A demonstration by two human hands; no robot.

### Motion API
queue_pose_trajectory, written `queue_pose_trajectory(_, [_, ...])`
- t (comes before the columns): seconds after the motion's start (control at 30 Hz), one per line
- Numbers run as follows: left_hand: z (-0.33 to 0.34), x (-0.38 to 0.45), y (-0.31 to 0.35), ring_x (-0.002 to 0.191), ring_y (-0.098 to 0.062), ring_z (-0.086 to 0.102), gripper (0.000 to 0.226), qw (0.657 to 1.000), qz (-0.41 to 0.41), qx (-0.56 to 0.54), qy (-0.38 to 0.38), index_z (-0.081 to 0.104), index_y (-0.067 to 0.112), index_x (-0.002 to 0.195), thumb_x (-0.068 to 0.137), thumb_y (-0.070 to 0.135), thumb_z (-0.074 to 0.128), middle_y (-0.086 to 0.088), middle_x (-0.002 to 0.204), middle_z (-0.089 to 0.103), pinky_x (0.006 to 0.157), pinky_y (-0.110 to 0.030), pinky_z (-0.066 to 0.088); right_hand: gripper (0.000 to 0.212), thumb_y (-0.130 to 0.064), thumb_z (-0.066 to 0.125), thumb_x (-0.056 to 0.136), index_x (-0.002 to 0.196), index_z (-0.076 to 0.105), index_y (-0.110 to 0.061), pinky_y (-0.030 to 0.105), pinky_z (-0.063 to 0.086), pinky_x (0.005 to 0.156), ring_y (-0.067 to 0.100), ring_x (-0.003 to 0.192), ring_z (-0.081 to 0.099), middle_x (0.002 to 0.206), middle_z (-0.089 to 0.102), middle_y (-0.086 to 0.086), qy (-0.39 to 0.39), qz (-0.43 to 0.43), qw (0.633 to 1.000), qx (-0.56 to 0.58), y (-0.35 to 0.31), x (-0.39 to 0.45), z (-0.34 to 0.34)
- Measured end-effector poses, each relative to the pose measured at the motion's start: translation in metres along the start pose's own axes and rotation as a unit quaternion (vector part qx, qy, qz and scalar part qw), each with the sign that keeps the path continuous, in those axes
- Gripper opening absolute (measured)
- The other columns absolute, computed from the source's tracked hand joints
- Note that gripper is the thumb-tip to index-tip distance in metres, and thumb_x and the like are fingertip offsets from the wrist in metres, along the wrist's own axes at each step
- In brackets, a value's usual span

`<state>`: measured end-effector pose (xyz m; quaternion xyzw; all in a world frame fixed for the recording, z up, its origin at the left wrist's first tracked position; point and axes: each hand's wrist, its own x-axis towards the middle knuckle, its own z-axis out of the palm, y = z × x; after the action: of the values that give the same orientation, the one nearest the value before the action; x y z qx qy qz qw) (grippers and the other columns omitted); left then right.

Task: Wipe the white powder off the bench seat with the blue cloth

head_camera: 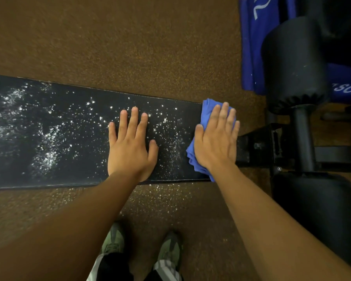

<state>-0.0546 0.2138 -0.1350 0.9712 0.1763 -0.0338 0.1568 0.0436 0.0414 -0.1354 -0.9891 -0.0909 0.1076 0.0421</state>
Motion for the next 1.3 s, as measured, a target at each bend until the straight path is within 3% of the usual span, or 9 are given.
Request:
queue_pose_trajectory(0.2, [0.001,-0.001,-0.002,0.149,-0.023,-0.008,0.065,1.0,0.003,0.006,0.004,0.012,0.018,0.154,0.095,0.042,0.027,-0.005,0.164,0.003,0.12,-0.05,-0.002,0.069,-0.043,0.011,0.096,0.153,-0.004,-0.006,0.048,0.0,0.12,0.028,0.148,-0.011,0.161,-0.009,0.014,-0.025,-0.144,0.989,-0.029,0.013,-0.059,0.004])
queue_pose_trajectory(0.4, [0.001,0.0,-0.003,0.149,-0.023,-0.01,0.066,1.0,0.004,0.01,-0.003,0.009,0.019,0.154,0.094,0.044,0.025,-0.004,0.164,0.0,0.12,-0.048,-0.004,0.066,-0.038,0.022,0.1,0.152,0.0,-0.004,0.048,-0.001,0.12,0.03,0.149,-0.007,0.162,-0.004,0.016,-0.007,-0.017,1.0,0.011,-0.02,0.015,-0.005])
queue_pose_trajectory(0.5, [0.0,0.002,-0.005,0.149,-0.023,-0.008,0.067,1.0,0.01,0.008,-0.013,0.011,0.019,0.154,0.093,0.043,0.025,-0.004,0.164,0.001,0.12,-0.049,-0.002,0.066,-0.04,0.018,0.1,0.153,-0.002,-0.005,0.049,0.001,0.12,0.031,0.148,-0.008,0.162,-0.006,0.016,0.002,-0.108,0.994,-0.001,-0.052,-0.01,0.007])
queue_pose_trajectory(0.6, [-0.002,0.001,-0.006,0.149,-0.022,-0.009,0.066,1.0,0.013,0.0,-0.017,0.011,0.019,0.154,0.094,0.042,0.025,-0.003,0.164,0.0,0.12,-0.048,-0.002,0.066,-0.042,0.016,0.099,0.153,0.002,-0.006,0.05,0.007,0.12,0.03,0.149,-0.004,0.161,-0.003,0.015,-0.032,-0.173,0.984,-0.036,-0.015,-0.074,0.008])
queue_pose_trajectory(0.8, [0.0,0.002,-0.004,0.149,-0.023,-0.01,0.065,1.0,0.007,0.004,-0.014,0.008,0.02,0.154,0.095,0.041,0.025,-0.004,0.164,-0.001,0.12,-0.048,-0.004,0.067,-0.04,0.021,0.1,0.152,0.002,-0.002,0.051,0.003,0.12,0.033,0.149,-0.005,0.162,-0.001,0.019,0.0,0.025,1.0,0.008,-0.027,0.019,-0.004])
queue_pose_trajectory(0.97, [0.0,0.002,-0.005,0.149,-0.022,-0.007,0.066,1.0,0.009,-0.004,-0.012,0.013,0.019,0.154,0.092,0.041,0.025,-0.004,0.164,0.002,0.12,-0.047,-0.003,0.067,-0.042,0.014,0.099,0.152,0.0,-0.004,0.049,0.005,0.12,0.032,0.148,-0.004,0.161,-0.004,0.017,-0.038,-0.189,0.98,-0.04,-0.03,-0.07,0.01])
queue_pose_trajectory(1.07, [0.0,0.001,-0.005,0.149,-0.021,-0.009,0.065,1.0,0.008,-0.004,-0.011,0.011,0.021,0.154,0.094,0.042,0.025,-0.003,0.164,0.001,0.12,-0.048,-0.002,0.066,-0.042,0.016,0.098,0.152,-0.001,-0.006,0.049,0.008,0.12,0.029,0.149,-0.003,0.161,-0.002,0.014,-0.036,-0.148,0.987,-0.052,0.011,-0.05,0.004])
queue_pose_trajectory(1.2, [0.001,0.001,-0.004,0.149,-0.022,-0.008,0.065,1.0,0.007,-0.007,-0.009,0.012,0.02,0.154,0.094,0.04,0.027,-0.004,0.164,0.002,0.12,-0.049,-0.002,0.067,-0.04,0.019,0.1,0.152,-0.003,-0.003,0.049,0.001,0.12,0.031,0.148,-0.009,0.162,-0.007,0.017,-0.011,-0.011,1.0,-0.012,-0.021,0.005,-0.005])
queue_pose_trajectory(1.3, [0.0,0.001,-0.005,0.149,-0.023,-0.007,0.066,1.0,0.005,-0.004,-0.007,0.013,0.019,0.154,0.093,0.04,0.027,-0.004,0.164,0.003,0.12,-0.049,-0.001,0.067,-0.041,0.011,0.099,0.152,-0.003,-0.003,0.05,0.002,0.12,0.032,0.148,-0.009,0.161,-0.008,0.017,-0.024,-0.14,0.989,-0.046,-0.032,-0.038,0.007])
